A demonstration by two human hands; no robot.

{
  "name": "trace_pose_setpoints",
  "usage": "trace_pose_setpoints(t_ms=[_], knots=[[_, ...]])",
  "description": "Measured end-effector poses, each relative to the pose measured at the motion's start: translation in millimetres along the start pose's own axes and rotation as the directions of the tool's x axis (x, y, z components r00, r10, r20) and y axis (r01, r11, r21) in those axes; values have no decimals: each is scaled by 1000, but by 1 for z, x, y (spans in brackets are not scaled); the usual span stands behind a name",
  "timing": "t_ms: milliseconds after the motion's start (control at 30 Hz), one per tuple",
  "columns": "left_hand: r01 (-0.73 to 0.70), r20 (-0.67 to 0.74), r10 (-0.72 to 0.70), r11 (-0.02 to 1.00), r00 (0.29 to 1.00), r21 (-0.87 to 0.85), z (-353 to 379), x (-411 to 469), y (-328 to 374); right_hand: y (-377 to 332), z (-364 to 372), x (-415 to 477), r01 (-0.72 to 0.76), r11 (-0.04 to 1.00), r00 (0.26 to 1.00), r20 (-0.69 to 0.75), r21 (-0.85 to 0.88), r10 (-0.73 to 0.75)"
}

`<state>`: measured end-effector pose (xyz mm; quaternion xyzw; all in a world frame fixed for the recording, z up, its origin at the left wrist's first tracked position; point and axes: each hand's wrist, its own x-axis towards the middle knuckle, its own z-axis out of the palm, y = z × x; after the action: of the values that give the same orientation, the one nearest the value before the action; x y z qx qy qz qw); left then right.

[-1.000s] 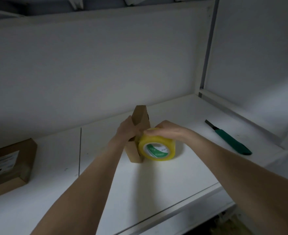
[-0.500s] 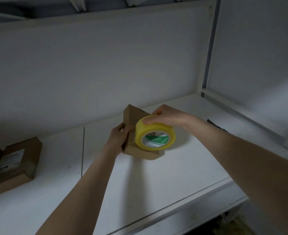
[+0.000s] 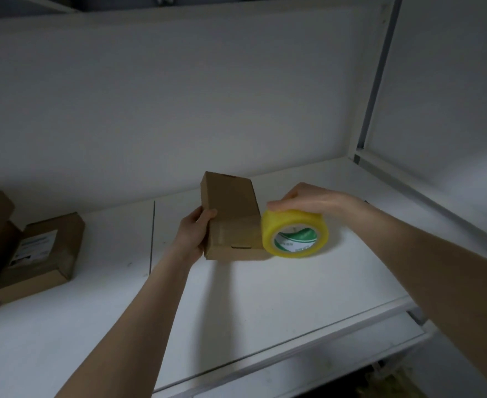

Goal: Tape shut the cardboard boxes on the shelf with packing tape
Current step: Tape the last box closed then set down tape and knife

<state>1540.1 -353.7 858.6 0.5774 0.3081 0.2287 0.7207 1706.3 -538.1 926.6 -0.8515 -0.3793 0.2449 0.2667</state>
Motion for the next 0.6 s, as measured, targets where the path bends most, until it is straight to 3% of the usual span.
trace_pose_setpoints(t_ms=[67,267,400,467,600], knots=[[-15,-1,15,1000,1000,-24,-1,0,0,-1,3,1,-10,1000,1000,-12,0,10],[6,-45,-9,998,999,-63,-1,-3,-6,-13,2,6,-44,971,996,-87,-236,24],[49,-48,-55,992,997,-117,-7,-5,-3,-11,8,2,-89,821,995,-92,-563,45],[48,-41,-54,990,998,-131,-9,-5,-1,-8,10,2,-83,826,996,-82,-558,45],[97,-25,-104,976,994,-193,-13,-10,-2,-3,14,4,-70,920,997,1,-385,76]])
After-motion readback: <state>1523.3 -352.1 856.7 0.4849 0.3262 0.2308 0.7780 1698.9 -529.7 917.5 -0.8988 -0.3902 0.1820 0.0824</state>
